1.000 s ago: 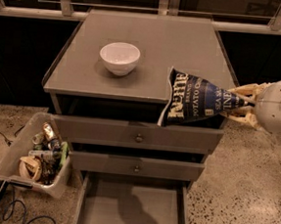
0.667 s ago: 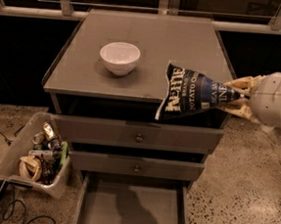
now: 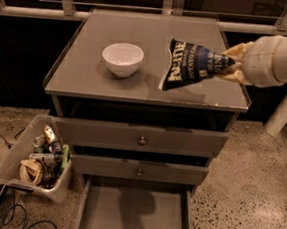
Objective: Pick blue chip bag from bottom drawer and place on counter
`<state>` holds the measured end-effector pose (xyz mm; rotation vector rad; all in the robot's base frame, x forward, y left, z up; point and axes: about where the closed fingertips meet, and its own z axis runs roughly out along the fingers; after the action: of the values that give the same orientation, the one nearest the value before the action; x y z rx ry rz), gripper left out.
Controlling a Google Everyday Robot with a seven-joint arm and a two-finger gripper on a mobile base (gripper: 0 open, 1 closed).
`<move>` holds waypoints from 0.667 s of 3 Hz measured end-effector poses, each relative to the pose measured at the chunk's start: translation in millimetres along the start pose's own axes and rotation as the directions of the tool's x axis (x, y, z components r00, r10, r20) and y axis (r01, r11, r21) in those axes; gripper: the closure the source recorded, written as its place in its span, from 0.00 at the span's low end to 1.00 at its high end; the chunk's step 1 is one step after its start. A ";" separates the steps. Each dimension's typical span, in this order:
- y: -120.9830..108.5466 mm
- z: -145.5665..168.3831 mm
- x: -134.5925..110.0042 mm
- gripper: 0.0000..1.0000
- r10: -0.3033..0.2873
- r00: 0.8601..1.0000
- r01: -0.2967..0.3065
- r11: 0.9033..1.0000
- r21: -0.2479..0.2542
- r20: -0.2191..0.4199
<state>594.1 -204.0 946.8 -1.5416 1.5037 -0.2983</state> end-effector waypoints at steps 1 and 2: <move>-29.7 27.5 15.5 1.00 0.024 1.000 -0.024 1.000 0.005 -0.019; -46.8 50.0 40.7 1.00 0.115 0.993 -0.114 0.993 0.025 -0.018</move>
Offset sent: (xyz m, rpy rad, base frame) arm 0.1158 -0.0467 -0.0216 0.1648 0.0587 -0.1660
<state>669.9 -226.6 937.2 -1.4310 1.5916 -0.2649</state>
